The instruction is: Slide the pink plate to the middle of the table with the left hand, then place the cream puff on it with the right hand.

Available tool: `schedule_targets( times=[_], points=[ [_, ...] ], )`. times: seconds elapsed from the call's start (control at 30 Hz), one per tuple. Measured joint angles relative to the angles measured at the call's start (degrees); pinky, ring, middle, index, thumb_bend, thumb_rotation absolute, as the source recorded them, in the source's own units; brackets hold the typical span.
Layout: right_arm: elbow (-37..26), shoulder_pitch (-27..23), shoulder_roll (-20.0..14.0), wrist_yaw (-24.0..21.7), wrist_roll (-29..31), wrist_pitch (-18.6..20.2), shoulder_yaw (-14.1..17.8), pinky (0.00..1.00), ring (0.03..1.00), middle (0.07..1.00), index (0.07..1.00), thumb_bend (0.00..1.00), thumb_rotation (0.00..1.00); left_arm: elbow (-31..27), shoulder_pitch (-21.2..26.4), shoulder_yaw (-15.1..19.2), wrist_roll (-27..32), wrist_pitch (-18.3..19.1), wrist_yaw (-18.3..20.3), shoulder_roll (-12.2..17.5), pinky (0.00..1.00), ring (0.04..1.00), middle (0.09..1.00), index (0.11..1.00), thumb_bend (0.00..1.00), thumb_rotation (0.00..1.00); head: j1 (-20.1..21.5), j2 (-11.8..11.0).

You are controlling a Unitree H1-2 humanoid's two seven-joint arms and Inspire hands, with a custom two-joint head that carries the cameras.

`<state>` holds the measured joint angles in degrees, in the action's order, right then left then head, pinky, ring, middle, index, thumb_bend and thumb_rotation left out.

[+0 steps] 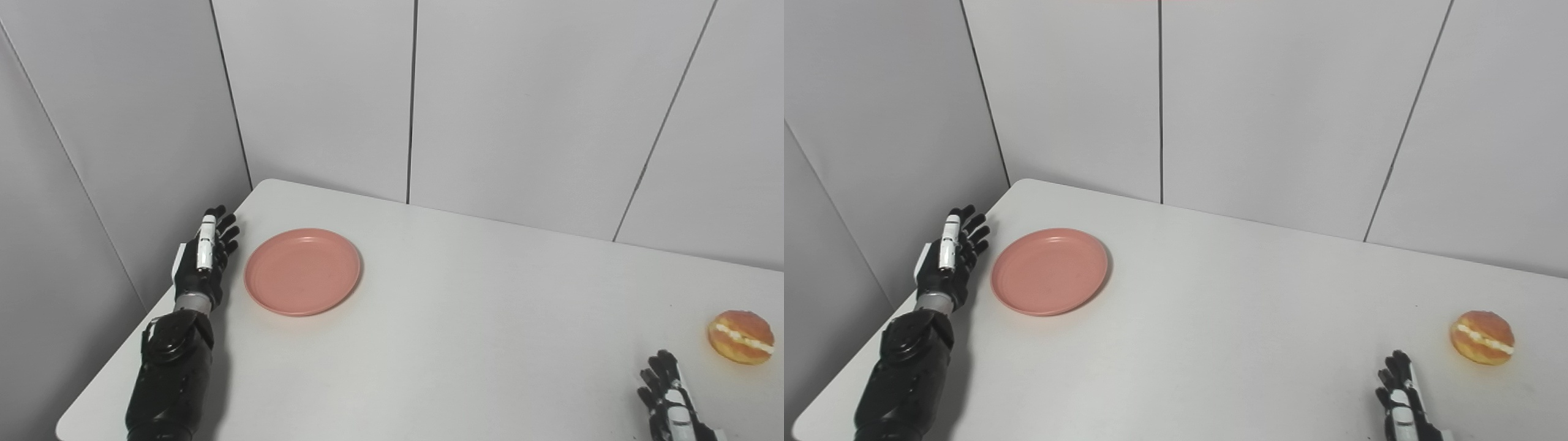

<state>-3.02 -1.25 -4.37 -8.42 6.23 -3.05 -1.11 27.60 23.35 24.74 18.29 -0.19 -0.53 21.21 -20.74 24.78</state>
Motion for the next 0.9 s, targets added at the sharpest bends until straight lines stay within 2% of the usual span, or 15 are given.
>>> schedule_targets(
  times=[0.13, 0.2, 0.37, 0.6, 0.9],
  points=[
    [-0.25, 0.22, -0.13, 0.01, -0.02, 0.18, 0.04, 1.0, 1.0, 1.0, 1.0, 0.21, 1.0, 2.34, 0.92, -0.49, 0.26, -1.07, 0.55, 0.21, 0.93, 0.91, 0.908, 0.88, 0.38, 1.0, 0.0, 0.0],
    [-0.27, 0.24, -0.12, 0.01, 0.0, 0.21, 0.07, 1.0, 1.0, 1.0, 1.0, 0.22, 1.0, 4.66, 1.57, -0.57, 0.54, -3.01, 1.08, 0.22, 0.93, 0.906, 0.905, 0.877, 0.37, 1.0, 0.18, 0.09],
    [-0.61, 0.35, -0.12, 0.08, -0.11, 0.41, 0.05, 1.0, 1.0, 1.0, 1.0, 0.24, 1.0, 5.63, 1.85, -1.45, 0.54, -5.02, 1.59, 0.06, 0.91, 0.902, 0.905, 0.88, 0.36, 1.0, 0.35, 0.44],
    [-1.05, 0.53, 0.01, 0.3, -0.36, 0.53, 0.01, 1.0, 1.0, 1.0, 1.0, 0.24, 1.0, 2.38, 1.55, -1.53, 1.51, -2.58, 0.83, -2.22, 0.91, 0.901, 0.896, 0.88, 0.36, 1.0, 1.05, 1.05],
    [-1.28, 0.67, 0.18, 0.47, -0.73, 0.52, -0.16, 1.0, 1.0, 1.0, 1.0, 0.25, 1.0, -4.54, -1.79, -2.77, 2.51, -0.12, 1.3, -4.69, 0.94, 0.925, 0.926, 0.906, 0.36, 1.0, 1.5, 1.67]
  ],
)
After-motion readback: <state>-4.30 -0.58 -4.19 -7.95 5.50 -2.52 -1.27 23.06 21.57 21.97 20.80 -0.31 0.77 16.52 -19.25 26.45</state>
